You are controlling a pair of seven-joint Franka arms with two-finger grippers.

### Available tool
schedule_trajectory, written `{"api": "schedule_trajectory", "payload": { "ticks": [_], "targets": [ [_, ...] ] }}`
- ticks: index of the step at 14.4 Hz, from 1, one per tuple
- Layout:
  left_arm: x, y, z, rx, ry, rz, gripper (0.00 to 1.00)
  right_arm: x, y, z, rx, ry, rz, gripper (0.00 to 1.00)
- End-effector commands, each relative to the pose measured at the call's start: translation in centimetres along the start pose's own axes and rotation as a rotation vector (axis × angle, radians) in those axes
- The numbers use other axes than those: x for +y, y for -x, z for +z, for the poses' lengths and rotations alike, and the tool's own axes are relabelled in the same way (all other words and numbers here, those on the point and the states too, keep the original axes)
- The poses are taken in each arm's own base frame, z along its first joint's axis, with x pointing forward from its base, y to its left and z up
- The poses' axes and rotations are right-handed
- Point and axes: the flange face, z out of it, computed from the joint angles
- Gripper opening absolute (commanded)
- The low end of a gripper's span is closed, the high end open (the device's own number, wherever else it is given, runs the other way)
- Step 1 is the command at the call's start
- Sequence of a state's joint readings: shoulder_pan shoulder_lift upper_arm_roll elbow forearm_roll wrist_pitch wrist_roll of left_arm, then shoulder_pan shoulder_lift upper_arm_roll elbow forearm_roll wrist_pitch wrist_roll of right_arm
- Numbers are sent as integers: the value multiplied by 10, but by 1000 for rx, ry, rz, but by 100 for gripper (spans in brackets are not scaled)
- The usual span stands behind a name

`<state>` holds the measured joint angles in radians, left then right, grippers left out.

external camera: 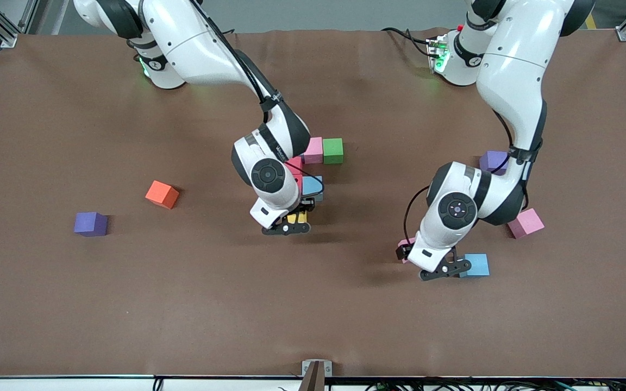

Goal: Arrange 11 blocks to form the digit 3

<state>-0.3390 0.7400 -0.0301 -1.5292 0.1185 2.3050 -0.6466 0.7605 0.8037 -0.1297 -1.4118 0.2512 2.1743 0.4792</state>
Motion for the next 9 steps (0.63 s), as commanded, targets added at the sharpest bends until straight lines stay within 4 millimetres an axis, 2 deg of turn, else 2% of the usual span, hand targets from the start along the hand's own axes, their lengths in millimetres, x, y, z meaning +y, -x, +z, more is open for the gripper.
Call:
{"api": "schedule_trajectory", "payload": {
  "ticks": [1, 3, 4, 6, 7, 9],
  "targets": [
    [4, -2, 12, 0, 23, 20, 100, 6, 13, -1, -41, 11, 3, 47],
    [9, 2, 13, -4, 31, 27, 100, 7, 15, -3, -53, 18, 3, 47],
    [9, 2, 14, -5, 32, 24, 95, 7, 15, -2, -55, 18, 3, 47],
    [9, 4, 14, -26, 54, -18, 59, 7, 15, -1, -56, 18, 9, 48],
    [9, 5, 13, -40, 70, -45, 47, 7, 15, -1, -56, 20, 10, 48],
    [10, 11, 7, -67, 93, -152, 31, 6, 16, 0, -60, 22, 9, 48]
  ]
}}
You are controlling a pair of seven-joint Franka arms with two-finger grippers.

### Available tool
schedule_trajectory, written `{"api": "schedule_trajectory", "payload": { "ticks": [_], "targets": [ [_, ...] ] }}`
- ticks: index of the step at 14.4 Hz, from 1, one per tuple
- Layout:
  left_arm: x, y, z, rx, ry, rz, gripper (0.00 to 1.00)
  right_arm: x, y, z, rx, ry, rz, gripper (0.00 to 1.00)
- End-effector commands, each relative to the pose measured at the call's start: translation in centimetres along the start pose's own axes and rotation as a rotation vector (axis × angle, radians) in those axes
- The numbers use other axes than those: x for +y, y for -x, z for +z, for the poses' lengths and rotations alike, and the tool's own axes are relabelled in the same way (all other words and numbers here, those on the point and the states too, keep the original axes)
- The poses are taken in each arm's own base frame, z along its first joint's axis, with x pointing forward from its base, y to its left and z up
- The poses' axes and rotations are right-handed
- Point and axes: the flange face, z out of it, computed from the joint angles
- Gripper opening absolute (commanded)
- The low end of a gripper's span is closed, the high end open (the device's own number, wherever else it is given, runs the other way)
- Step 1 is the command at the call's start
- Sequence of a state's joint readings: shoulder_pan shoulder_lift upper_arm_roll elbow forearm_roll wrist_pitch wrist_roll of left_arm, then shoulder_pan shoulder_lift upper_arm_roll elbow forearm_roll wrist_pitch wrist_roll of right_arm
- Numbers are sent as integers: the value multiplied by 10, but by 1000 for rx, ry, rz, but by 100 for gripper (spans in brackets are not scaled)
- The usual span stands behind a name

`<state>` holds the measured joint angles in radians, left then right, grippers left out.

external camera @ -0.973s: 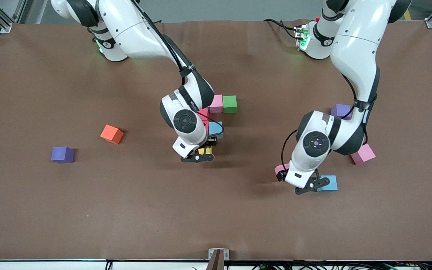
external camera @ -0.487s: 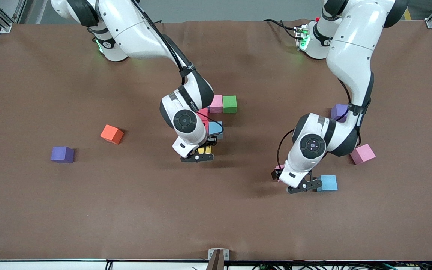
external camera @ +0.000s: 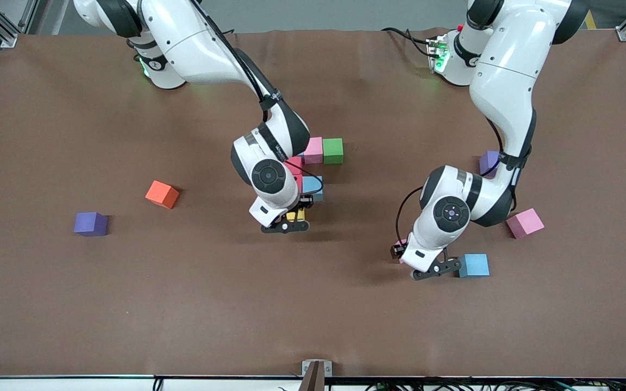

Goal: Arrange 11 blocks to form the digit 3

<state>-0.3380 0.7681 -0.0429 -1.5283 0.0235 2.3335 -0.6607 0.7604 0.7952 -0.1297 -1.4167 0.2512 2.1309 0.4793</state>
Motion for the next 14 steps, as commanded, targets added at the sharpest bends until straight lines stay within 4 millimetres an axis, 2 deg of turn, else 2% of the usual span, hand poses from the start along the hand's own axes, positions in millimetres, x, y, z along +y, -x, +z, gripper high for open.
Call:
{"api": "schedule_trajectory", "payload": {
  "ticks": [1, 4, 6, 9, 11, 14],
  "targets": [
    [9, 12, -17, -24, 36, -148, 26, 4, 11, 0, -24, 5, 10, 48],
    [28, 32, -35, -57, 46, -315, 24, 5, 11, 2, -26, 6, 7, 48],
    [39, 49, -39, -92, 30, -450, 24, 3, 12, 1, -25, 6, 7, 48],
    [62, 76, -37, -126, 13, -703, 25, 3, 16, 5, -35, 12, 7, 48],
    [86, 103, -36, -123, -9, -859, 25, 3, 18, 7, -38, 12, 8, 48],
    [112, 138, -31, -109, -39, -1098, 25, 3, 19, 9, -43, 16, 10, 48]
  ]
}}
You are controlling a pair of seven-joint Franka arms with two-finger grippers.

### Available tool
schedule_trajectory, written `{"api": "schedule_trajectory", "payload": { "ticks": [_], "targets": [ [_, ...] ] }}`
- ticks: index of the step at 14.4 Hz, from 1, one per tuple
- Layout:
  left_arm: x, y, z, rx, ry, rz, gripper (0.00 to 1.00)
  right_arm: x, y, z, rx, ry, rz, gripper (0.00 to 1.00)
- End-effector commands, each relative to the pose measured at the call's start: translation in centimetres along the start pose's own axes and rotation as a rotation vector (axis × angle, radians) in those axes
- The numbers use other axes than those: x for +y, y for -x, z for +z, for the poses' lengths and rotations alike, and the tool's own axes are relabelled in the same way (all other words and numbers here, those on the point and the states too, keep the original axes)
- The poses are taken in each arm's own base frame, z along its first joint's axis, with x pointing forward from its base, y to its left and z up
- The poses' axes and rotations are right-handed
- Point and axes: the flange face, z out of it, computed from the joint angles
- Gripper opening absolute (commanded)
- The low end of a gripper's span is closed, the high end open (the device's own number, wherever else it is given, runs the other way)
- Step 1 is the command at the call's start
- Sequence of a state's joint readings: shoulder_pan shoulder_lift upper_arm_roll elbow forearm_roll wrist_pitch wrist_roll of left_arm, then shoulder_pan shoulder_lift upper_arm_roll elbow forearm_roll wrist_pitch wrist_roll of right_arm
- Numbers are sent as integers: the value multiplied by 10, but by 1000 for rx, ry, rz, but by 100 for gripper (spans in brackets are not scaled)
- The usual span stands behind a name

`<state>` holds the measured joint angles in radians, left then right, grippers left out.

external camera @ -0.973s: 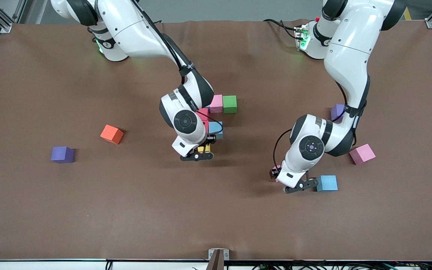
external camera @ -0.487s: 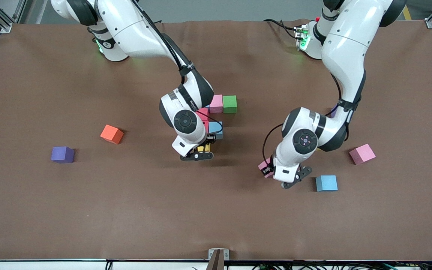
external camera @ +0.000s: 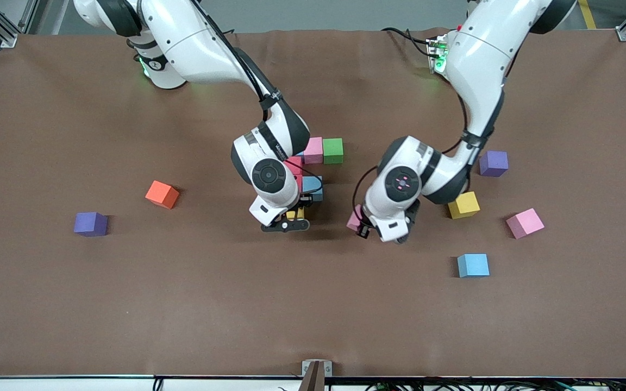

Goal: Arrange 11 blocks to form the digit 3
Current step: 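Carry the pink cube with the left gripper beside the yellow cube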

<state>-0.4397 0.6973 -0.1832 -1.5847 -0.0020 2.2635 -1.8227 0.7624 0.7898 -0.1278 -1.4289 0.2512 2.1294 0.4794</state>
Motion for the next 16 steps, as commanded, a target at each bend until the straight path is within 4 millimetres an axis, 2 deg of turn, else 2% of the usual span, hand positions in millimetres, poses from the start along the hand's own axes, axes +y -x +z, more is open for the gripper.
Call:
{"api": "schedule_trajectory", "payload": {
  "ticks": [1, 3, 6, 16],
  "targets": [
    [-17, 33, -1, 26, 3, -206, 25, 4, 16, 9, -37, 14, 11, 48],
    [-30, 57, 8, 78, 18, -318, 25, 3, 17, 9, -38, 16, 9, 48],
    [-47, 78, 23, 142, 53, -437, 25, 2, 19, 10, -41, 17, 9, 48],
    [-74, 92, 17, 121, 76, -452, 25, -3, 23, 11, -48, 18, 18, 48]
  ]
}}
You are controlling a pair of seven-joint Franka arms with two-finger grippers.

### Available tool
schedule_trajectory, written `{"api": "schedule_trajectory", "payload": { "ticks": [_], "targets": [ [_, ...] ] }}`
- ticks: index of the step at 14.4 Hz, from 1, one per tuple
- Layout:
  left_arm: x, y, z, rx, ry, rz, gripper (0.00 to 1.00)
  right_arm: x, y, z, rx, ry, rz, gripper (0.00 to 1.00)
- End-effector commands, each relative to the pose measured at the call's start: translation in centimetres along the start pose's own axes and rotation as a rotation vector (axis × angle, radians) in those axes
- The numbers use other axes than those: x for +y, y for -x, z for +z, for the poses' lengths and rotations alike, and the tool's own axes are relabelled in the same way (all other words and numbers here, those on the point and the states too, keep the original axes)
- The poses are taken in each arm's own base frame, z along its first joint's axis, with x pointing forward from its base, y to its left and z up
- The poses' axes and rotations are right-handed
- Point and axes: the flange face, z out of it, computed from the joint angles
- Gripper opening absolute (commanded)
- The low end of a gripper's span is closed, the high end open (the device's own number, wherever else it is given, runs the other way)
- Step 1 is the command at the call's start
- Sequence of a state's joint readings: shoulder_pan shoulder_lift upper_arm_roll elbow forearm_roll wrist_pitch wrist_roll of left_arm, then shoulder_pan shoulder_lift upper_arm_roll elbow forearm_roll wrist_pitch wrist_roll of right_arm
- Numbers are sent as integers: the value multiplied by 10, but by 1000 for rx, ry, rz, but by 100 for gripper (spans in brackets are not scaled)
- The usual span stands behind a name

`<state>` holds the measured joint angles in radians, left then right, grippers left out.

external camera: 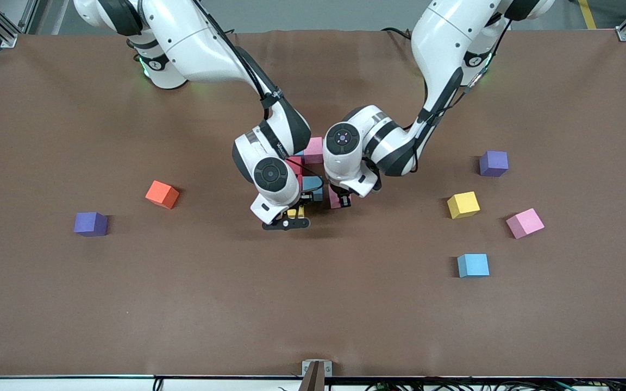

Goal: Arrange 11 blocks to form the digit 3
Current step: 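Carry the pink cube with the left gripper beside the yellow cube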

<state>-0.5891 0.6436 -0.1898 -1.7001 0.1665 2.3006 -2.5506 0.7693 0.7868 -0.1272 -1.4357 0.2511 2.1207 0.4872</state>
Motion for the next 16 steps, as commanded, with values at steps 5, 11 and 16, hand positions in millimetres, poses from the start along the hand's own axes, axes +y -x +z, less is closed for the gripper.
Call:
{"api": "schedule_trajectory", "payload": {
  "ticks": [5, 11, 16],
  "targets": [
    [-17, -5, 6, -33, 31, -21, 25, -2, 19, 9, -36, 11, 11, 48],
    [-32, 9, 10, -48, 44, 17, 25, -2, 21, 9, -46, 16, 11, 49],
    [-34, 7, 12, -44, 50, 30, 25, -3, 21, 8, -46, 16, 11, 49]
  ]
}}
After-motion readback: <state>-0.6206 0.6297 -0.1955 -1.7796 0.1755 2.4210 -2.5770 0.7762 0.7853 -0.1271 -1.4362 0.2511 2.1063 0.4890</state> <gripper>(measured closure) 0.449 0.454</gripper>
